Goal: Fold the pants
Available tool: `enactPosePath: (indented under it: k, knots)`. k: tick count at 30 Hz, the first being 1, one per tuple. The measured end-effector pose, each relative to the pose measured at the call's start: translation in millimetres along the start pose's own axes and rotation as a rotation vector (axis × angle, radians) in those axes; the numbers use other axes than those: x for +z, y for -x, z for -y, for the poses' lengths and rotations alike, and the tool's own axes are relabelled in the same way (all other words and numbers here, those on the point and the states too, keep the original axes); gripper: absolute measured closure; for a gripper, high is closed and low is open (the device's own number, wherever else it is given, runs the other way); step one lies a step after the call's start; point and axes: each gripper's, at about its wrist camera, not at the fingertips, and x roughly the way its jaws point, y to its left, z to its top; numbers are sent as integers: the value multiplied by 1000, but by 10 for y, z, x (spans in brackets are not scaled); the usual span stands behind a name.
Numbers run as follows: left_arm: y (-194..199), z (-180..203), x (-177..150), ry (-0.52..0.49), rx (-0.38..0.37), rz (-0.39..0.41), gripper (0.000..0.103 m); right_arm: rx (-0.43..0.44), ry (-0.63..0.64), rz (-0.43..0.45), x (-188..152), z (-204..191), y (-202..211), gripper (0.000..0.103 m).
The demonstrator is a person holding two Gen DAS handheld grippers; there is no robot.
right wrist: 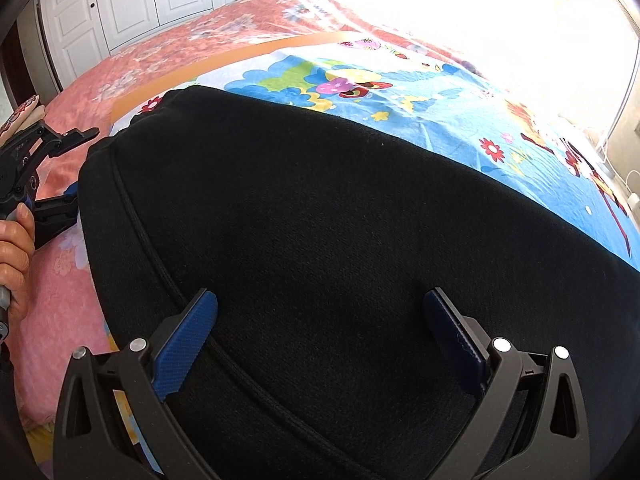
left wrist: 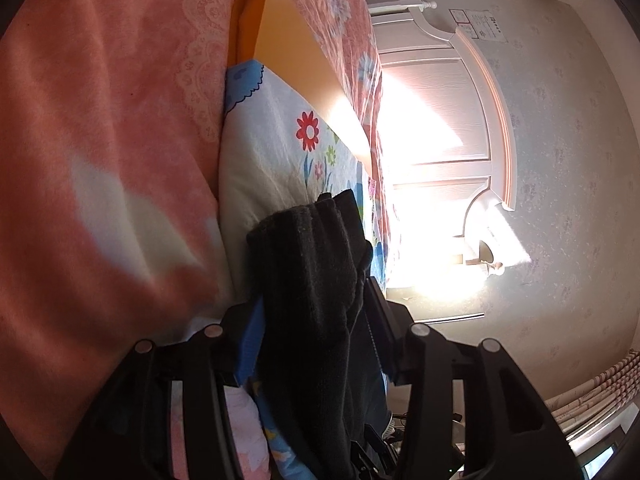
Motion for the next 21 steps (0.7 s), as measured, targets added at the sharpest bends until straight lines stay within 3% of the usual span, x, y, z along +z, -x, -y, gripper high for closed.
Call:
enactPosePath:
  k: [5, 9, 12, 16, 20, 21]
  knots:
    - [-161, 16, 48, -16, 31, -26, 61, -1, -1, 1, 4, -10, 4, 4]
    - [-237, -23, 106, -21, 50, -40, 77, -1, -12, -54, 55, -17, 55, 5]
    - [-248, -79, 133, -4, 40, -54, 83, 63, -27, -82, 122, 44, 221, 5]
    - [-226, -55, 113, -39, 55, -54, 84, -51, -58, -25, 224, 298, 322, 5]
    - [-183, 102, 72, -93, 101, -39, 86, -170, -98, -95, 243, 735, 33, 5]
    - [-168, 149, 65, -107, 112, -36, 87, -132, -100, -110, 209, 817, -44, 4]
